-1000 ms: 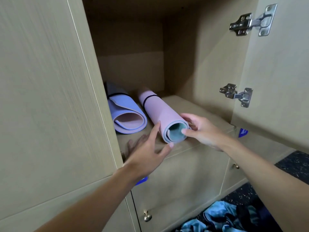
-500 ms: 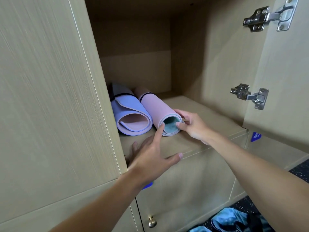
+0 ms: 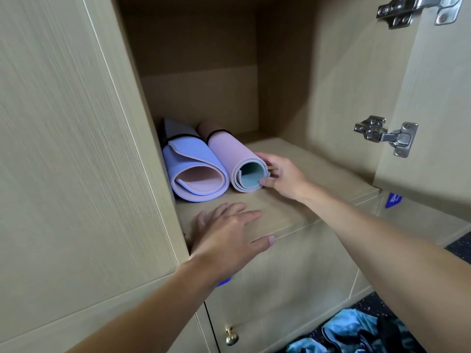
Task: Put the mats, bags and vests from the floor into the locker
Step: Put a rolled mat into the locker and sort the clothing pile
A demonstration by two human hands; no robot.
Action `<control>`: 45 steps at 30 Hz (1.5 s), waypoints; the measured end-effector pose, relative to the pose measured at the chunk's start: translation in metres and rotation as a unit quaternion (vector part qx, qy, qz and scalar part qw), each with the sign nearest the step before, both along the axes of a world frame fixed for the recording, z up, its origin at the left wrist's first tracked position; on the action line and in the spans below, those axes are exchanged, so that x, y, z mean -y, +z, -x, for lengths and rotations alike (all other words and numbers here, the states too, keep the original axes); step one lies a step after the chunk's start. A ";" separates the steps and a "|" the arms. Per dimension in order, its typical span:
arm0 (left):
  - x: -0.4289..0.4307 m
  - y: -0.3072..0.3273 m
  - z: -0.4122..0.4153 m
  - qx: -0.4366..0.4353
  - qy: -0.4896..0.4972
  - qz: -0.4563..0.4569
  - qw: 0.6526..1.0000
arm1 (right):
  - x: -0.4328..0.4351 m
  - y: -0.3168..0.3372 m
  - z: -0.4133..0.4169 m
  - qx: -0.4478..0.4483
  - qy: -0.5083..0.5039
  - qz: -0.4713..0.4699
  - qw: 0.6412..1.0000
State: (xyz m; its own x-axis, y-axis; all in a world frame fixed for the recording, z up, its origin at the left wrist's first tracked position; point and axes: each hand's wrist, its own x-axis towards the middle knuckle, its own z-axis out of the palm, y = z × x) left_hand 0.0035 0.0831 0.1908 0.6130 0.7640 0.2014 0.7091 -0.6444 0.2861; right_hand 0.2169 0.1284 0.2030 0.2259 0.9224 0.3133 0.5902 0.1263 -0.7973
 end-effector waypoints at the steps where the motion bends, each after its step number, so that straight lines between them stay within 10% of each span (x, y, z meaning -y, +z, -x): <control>1: 0.000 -0.001 0.000 0.001 0.002 0.001 1.000 | -0.005 -0.001 0.000 0.002 -0.001 -0.003 1.000; 22: 0.002 -0.001 0.000 0.006 -0.010 -0.002 1.000 | 0.050 0.003 0.025 0.001 -0.039 0.060 0.997; 36: 0.126 -0.018 -0.052 0.052 -0.201 -0.021 0.978 | 0.339 -0.049 0.034 0.035 -0.195 0.125 0.972; 45: 0.372 -0.089 -0.148 0.025 -0.423 0.093 0.901 | 0.631 -0.149 0.024 -0.005 -0.504 0.088 0.859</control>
State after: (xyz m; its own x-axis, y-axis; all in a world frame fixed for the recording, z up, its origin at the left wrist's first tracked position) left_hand 0.1516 -0.2890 0.1019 0.9854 0.0508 0.1623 -0.0306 -0.8859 0.4629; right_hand 0.1931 -0.5021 0.0541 0.9396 0.2890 0.1835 0.3226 -0.5679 -0.7573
